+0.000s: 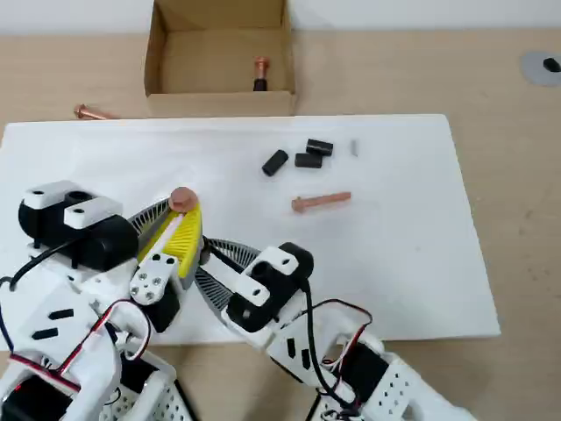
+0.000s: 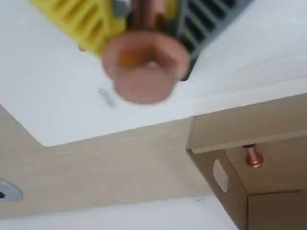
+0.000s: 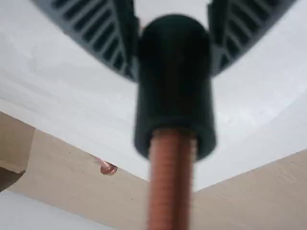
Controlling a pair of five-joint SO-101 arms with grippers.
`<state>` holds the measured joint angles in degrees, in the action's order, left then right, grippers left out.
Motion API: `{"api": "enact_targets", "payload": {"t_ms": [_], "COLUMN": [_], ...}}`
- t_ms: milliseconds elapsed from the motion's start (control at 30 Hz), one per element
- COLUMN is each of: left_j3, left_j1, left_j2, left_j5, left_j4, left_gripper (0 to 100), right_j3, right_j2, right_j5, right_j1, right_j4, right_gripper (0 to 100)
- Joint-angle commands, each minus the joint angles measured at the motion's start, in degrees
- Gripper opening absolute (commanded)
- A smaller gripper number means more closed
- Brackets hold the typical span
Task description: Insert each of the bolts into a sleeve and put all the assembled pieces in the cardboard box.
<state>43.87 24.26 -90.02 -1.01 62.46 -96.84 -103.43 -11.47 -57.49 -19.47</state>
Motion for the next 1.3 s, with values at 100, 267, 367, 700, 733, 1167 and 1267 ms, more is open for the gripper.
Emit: {"api": "enact_targets", "payload": {"t_ms": [100, 267, 367, 700, 733, 1167, 1267], "left_j3": [-2.6, -2.6, -2.6, -2.6, -2.6, -3.3, -3.4], "left_j1": [-2.5, -3.3, -3.0, -2.7, -2.7, 6.1, 1.8], "left_j2": [-0.1, -0.2, -0.3, 0.0, 0.0, 0.0, 0.0], "left_j5": [-0.2, -0.2, -0.1, 0.0, 0.0, -0.3, -0.4], "left_j4": [0.1, 0.1, 0.1, 0.2, 0.2, 1.8, 1.6], "left_gripper": [4, 7, 8, 10, 10, 9, 9], "right_j3": [0.1, 0.1, 0.1, 0.1, 0.1, 0.1, 0.1], "right_j2": [-6.5, -6.5, -6.5, -6.5, -6.5, -6.5, -6.5], "right_j5": [-0.4, -0.4, -0.4, -0.4, -0.4, -0.4, -0.4], "right_j1": [0.5, 0.5, 0.5, 0.5, 0.5, 0.5, 0.5], "right_j4": [1.4, 1.4, 1.4, 1.4, 1.4, 1.4, 1.4], "right_gripper": [0.9, 0.9, 0.9, 0.9, 0.9, 0.9, 0.9]}}
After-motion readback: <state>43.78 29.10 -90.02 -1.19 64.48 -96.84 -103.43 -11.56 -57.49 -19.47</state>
